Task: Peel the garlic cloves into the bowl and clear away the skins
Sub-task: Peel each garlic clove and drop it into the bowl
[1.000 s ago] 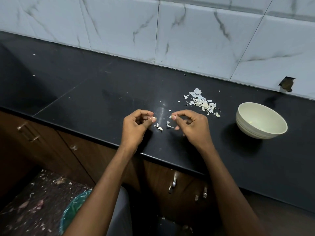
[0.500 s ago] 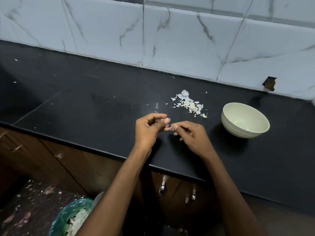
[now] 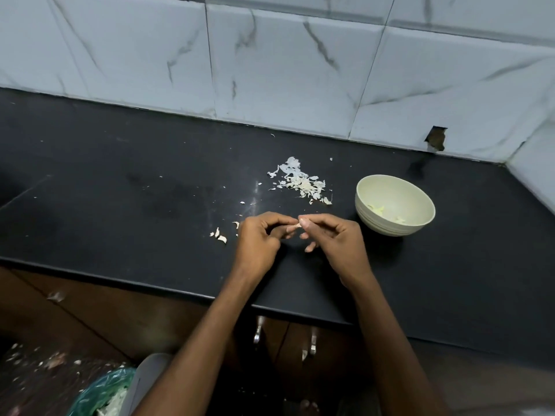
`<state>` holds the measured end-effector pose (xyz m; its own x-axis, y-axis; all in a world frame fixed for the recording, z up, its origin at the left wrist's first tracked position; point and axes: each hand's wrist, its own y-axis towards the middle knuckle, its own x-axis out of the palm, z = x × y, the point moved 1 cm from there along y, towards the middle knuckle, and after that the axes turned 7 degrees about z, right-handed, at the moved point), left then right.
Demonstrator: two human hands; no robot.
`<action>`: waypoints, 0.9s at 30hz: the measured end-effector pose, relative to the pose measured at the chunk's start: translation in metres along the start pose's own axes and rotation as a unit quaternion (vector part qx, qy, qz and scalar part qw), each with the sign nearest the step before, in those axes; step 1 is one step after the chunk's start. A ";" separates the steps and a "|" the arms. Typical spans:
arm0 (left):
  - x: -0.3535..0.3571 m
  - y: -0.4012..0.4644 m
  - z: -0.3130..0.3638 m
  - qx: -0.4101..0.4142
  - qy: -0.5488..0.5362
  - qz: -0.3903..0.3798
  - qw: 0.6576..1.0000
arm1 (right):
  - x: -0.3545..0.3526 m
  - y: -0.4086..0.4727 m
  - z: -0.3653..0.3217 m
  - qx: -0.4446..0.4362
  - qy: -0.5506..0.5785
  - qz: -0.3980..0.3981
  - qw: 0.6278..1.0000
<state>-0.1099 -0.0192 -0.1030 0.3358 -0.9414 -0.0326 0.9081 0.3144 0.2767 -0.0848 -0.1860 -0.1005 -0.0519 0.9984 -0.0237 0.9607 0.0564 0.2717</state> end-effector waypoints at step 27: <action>0.007 -0.017 0.008 0.036 0.040 0.004 0.999 | -0.001 -0.007 -0.007 0.040 0.052 0.020 0.998</action>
<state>-0.1255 -0.0321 -0.1001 0.3645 -0.9252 -0.1052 0.8858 0.3097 0.3455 -0.0935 -0.1874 -0.0958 -0.0366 0.9955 0.0874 0.9810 0.0192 0.1928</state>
